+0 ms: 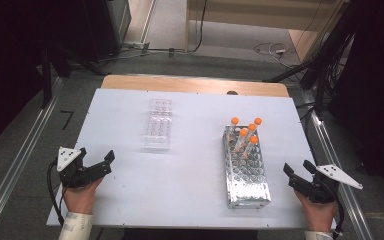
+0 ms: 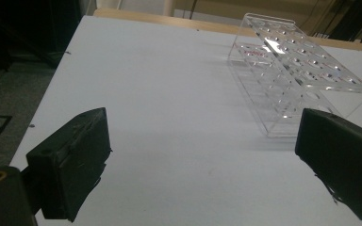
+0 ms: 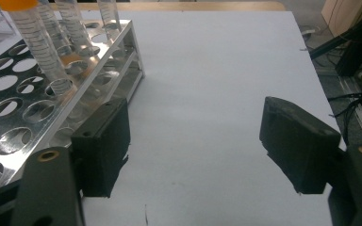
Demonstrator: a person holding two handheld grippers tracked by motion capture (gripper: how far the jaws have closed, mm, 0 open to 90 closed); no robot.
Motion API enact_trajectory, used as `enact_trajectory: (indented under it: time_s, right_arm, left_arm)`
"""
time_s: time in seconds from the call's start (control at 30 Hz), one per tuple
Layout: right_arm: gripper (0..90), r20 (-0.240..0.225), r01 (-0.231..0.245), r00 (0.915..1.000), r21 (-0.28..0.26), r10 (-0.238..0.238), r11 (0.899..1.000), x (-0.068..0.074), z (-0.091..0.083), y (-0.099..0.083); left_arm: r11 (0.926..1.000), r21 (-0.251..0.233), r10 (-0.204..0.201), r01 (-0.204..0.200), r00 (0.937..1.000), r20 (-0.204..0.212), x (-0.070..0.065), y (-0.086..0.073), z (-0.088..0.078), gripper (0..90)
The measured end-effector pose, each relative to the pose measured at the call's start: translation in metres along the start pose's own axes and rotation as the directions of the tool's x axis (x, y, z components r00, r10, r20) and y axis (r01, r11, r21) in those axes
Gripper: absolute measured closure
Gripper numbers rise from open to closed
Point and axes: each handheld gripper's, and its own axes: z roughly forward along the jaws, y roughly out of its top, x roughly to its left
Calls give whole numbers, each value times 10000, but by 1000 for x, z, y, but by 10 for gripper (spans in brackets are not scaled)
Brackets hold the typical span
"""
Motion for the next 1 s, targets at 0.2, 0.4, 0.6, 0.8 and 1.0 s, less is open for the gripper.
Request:
enact_trajectory:
  time_s: [0.2, 0.4, 0.6, 0.8, 1.0]
  right_arm:
    - [262, -53, 401, 9992, -134, -402, 9991, 7, 0, 7]
    - [274, -394, 575, 9975, -225, -583, 9981, 13, 3, 13]
    - [274, -600, 662, 9959, -296, -678, 9974, 19, 6, 20]
    - [281, -803, 803, 9934, -289, -824, 9964, 25, 10, 24]
    - [296, -972, 893, 9910, -323, -921, 9955, 29, 11, 27]
  left_arm:
    - [9999, 125, 96, -96, 10000, 20, -2, -1, 3, 40]
    - [9997, 156, 202, -203, 9998, 61, -4, -1, 4, 39]
    - [9995, 218, 231, -233, 9997, 97, -6, -2, 5, 40]
    - [9995, 215, 214, -216, 9997, 105, -6, -2, 5, 40]
    - [9993, 267, 267, -269, 9996, 75, -6, -2, 6, 39]
